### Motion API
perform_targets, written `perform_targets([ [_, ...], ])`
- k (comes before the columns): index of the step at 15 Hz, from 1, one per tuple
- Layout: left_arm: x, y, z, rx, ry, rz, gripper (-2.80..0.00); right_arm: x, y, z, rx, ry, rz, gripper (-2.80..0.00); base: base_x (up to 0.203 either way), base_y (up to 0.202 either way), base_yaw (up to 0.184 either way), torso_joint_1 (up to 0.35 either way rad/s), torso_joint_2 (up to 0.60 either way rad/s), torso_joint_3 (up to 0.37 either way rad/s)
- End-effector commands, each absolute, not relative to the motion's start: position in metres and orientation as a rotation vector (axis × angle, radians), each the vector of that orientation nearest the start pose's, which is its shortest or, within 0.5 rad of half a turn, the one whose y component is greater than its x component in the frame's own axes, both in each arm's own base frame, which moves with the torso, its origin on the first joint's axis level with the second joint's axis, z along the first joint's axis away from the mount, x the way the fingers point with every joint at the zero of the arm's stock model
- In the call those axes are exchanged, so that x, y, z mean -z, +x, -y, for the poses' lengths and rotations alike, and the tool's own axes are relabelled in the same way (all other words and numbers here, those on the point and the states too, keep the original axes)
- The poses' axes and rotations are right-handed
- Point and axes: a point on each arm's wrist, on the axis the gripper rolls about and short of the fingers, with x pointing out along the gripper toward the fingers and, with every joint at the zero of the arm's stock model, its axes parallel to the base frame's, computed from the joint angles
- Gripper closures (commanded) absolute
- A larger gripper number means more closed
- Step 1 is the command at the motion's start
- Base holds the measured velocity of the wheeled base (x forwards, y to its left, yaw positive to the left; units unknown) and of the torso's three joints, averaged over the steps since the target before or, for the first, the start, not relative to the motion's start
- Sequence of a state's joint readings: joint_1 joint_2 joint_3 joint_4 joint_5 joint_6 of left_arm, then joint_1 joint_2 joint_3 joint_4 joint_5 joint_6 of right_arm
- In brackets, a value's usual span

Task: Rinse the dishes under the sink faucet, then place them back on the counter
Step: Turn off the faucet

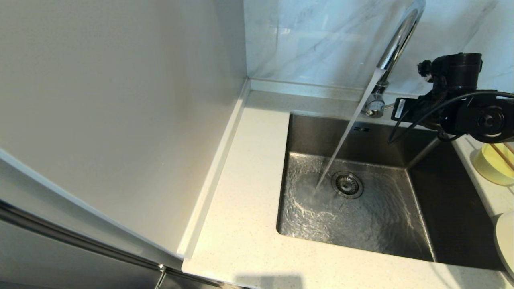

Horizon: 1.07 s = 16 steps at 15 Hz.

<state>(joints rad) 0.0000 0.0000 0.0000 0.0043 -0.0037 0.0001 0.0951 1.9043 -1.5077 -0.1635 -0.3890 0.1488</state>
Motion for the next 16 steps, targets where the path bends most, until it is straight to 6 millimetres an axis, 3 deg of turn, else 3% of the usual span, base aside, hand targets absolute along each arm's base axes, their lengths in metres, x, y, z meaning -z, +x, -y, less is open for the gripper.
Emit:
perform_targets([
  [1,-0.075,-0.023,0.0,0.003,0.0,-0.005,0.0,-0.264,0.393,-0.029,0.311,0.106,-0.188,0.0,0.0,0.0,0.0,0.0,0.0,0.0],
  [10,-0.075,-0.023,0.0,0.003,0.0,-0.005,0.0,-0.28,0.408,-0.03,0.318,0.185,-0.102,0.0,0.0,0.0,0.0,0.0,0.0,0.0],
  [16,-0.075,-0.023,0.0,0.003,0.0,-0.005,0.0,-0.279,0.414,-0.03,0.356,0.24,-0.079,0.0,0.0,0.0,0.0,0.0,0.0,0.0],
])
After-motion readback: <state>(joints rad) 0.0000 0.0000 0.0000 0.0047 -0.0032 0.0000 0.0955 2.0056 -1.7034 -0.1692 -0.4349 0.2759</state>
